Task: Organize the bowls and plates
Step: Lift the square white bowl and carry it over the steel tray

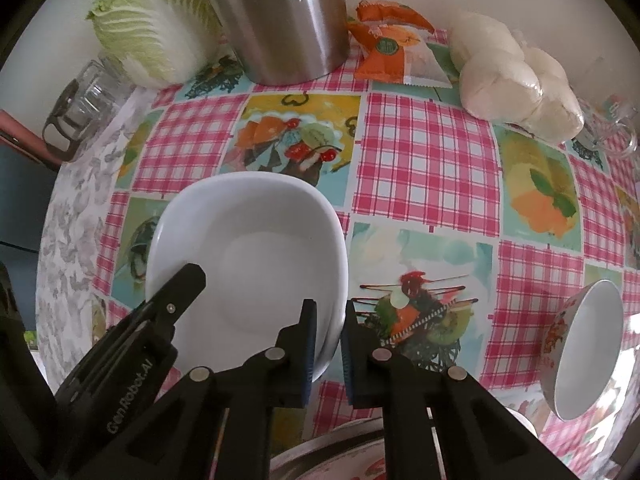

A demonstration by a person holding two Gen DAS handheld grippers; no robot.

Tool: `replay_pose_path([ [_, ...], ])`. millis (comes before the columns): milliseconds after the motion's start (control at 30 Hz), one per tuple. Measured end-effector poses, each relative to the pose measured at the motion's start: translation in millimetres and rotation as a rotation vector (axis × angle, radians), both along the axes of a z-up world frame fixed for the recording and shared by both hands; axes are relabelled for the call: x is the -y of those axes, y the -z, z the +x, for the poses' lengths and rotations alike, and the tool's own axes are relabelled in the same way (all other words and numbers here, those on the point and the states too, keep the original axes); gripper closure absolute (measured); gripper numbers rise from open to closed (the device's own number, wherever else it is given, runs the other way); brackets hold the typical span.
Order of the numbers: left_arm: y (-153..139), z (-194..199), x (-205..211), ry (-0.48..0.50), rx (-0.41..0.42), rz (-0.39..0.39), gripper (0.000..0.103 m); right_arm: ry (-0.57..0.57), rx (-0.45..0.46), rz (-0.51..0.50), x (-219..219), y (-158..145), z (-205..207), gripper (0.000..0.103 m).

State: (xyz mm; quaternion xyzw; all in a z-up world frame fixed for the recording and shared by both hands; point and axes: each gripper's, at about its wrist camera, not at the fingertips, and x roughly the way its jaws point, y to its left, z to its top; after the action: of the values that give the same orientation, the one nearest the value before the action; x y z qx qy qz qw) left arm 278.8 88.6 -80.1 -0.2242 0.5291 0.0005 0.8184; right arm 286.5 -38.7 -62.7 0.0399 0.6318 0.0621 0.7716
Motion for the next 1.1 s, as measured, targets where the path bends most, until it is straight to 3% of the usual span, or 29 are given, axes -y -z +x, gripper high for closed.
replay_pose_path([
  [367,-62.1,-18.8,13.7,0.034,0.134,0.085,0.093,-0.001,0.118,0.071,16.6,-58.0,-24.3,0.09],
  [700,-116.5,-45.6,51.8,0.106,0.268,0.187,0.093,0.035,0.224,0.136,50.6,-102.8,-61.8,0.09],
  [967,-141.5,-73.4,83.8,0.175,0.344,0.236,0.092,0.112,0.299,0.201,87.3,-124.1,-96.2,0.09],
  [1100,-144.6,-85.7,101.8,0.211,0.354,0.269,0.093,0.128,0.34,0.186,96.9,-130.0,-111.6,0.09],
])
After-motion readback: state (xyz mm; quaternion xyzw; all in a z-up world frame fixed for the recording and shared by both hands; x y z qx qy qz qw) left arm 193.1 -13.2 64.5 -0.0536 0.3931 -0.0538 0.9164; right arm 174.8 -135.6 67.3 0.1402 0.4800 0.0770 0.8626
